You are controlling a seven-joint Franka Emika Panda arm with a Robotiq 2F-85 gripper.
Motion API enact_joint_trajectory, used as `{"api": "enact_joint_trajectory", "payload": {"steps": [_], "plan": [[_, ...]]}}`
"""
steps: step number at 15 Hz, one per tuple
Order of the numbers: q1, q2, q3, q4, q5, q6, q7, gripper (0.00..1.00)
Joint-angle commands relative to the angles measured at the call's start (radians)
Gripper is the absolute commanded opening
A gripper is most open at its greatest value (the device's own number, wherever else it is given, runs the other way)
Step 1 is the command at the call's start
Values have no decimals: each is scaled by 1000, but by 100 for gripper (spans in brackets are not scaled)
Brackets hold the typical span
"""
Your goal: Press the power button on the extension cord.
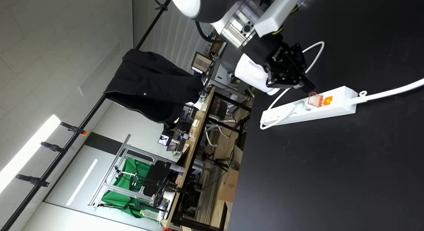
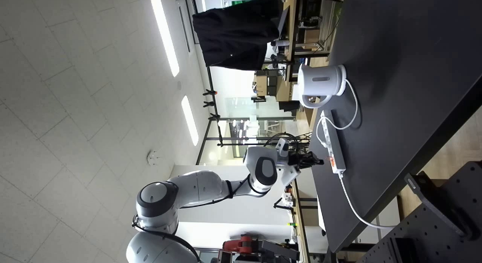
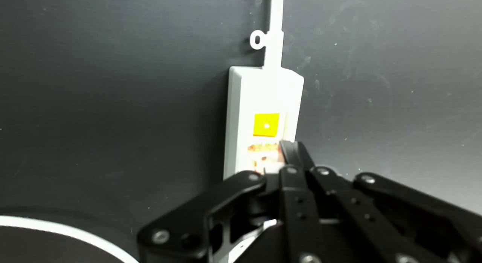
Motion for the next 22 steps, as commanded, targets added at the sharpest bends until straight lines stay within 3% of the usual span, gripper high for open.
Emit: {"api": "enact_joint_trajectory", "payload": {"steps": [1, 22], "plan": [[-62, 35, 43, 25, 38, -15, -50, 0], [3, 103, -3, 46, -6, 42, -16, 0]]}}
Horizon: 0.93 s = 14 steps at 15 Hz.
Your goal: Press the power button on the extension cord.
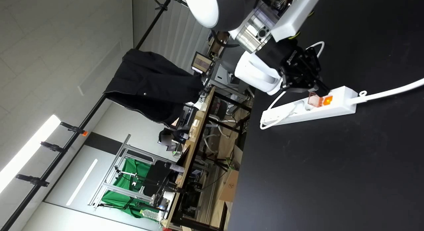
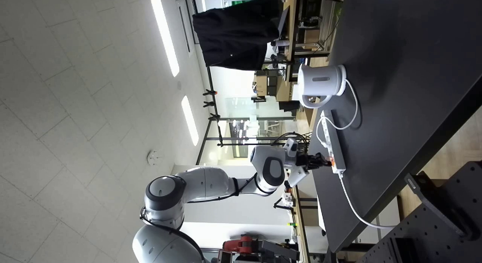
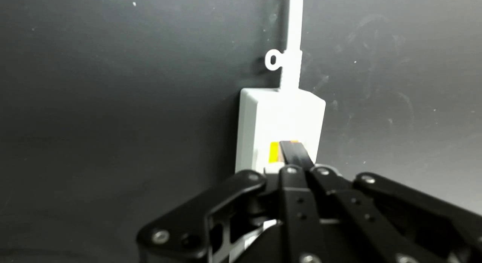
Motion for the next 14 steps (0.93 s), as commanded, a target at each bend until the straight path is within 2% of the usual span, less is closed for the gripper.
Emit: {"api": "enact_joint_trajectory", "payload": {"steps": [1, 14], "plan": [[22, 31, -15, 32, -21, 20, 18, 0], [107, 62, -88, 57, -97, 53, 53, 0]]}}
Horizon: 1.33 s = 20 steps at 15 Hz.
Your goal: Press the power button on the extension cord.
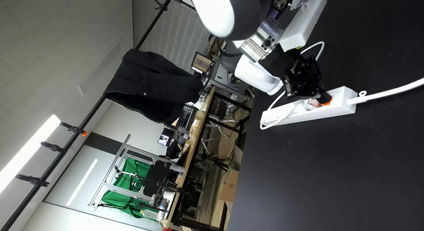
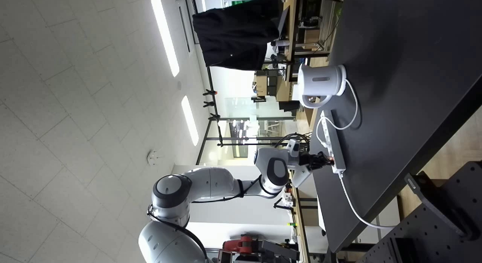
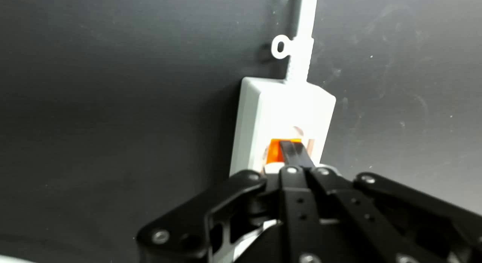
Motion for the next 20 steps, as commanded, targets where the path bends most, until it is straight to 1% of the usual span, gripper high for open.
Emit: {"api": "enact_joint_trajectory", "payload": {"steps": [1, 3, 5, 6, 10, 14, 20], "plan": [[51, 11, -48, 23, -43, 1, 50, 0], [66, 10, -59, 28, -54, -16, 60, 0], [97, 12, -90, 37, -66, -37, 86, 0], [123, 11, -117, 44, -69, -53, 113, 0], [238, 8, -234, 84, -65, -151, 282, 0], [320, 20, -306, 119, -77, -212, 415, 0], [477, 41, -418, 180, -193, -306, 603, 0]]}}
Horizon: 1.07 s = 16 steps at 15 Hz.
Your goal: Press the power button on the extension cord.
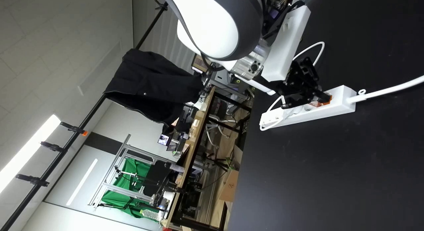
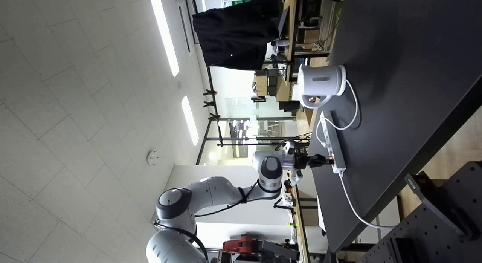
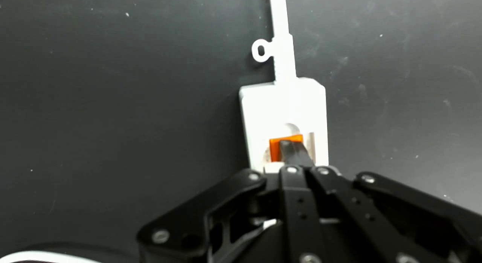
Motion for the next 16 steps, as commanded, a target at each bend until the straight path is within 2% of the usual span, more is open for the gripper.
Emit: {"api": "enact_joint_trajectory", "payload": {"steps": [1, 5, 8, 13, 16], "plan": [[106, 53, -78, 65, -94, -75, 154, 0], [205, 87, -145, 117, -226, -171, 295, 0], [249, 113, -162, 159, -329, -251, 388, 0], [247, 95, -139, 182, -418, -332, 457, 0], [186, 3, -85, 118, -379, -316, 398, 0]]}}
